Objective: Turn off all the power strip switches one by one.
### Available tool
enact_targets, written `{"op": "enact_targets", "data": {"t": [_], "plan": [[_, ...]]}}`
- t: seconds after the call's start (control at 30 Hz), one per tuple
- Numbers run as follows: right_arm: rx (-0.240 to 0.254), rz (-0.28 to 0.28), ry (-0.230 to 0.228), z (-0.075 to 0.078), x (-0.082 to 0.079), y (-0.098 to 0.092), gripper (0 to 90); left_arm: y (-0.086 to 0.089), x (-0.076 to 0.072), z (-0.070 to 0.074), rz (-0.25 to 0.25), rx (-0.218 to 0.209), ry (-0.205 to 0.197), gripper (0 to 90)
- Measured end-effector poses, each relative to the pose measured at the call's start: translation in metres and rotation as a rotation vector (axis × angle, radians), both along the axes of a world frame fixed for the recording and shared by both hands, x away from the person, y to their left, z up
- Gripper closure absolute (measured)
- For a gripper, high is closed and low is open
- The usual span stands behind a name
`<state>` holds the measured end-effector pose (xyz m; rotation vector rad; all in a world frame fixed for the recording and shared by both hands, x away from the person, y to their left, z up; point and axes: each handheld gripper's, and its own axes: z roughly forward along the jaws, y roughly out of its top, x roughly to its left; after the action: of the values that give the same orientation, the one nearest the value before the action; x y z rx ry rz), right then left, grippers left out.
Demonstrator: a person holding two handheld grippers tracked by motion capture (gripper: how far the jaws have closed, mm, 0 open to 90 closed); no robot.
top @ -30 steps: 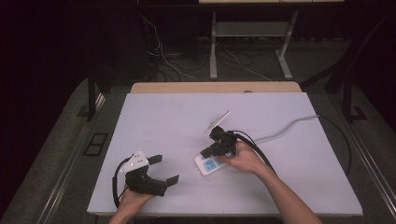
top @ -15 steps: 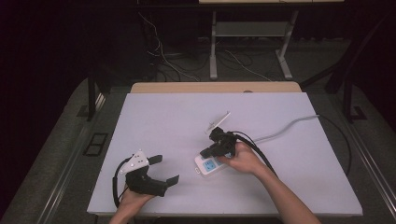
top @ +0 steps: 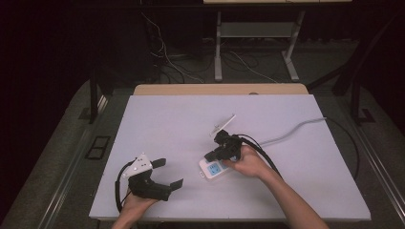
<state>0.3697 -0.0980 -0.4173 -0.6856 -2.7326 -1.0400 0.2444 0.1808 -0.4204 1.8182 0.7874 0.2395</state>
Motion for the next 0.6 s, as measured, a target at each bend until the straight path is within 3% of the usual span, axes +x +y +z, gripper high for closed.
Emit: {"op": "enact_targets", "data": {"t": [0.1,0.23,0.6], "plan": [[0.010,-0.002,0.029,-0.0017,0.0012,0.0015,90.0,-0.0002,-0.0002,-0.0001,0.000,0.000,0.000,0.0],[-0.013,0.020,-0.005,-0.0007,-0.0019,0.0078,90.0,0.0004,-0.0002,0.0000,0.000,0.000,0.000,0.0],[-0.004,0.027,-0.007,-0.0014,-0.0013,0.0069,90.0,0.0002,-0.0004,-0.0001,-0.004,0.003,-0.002,0.0]]}}
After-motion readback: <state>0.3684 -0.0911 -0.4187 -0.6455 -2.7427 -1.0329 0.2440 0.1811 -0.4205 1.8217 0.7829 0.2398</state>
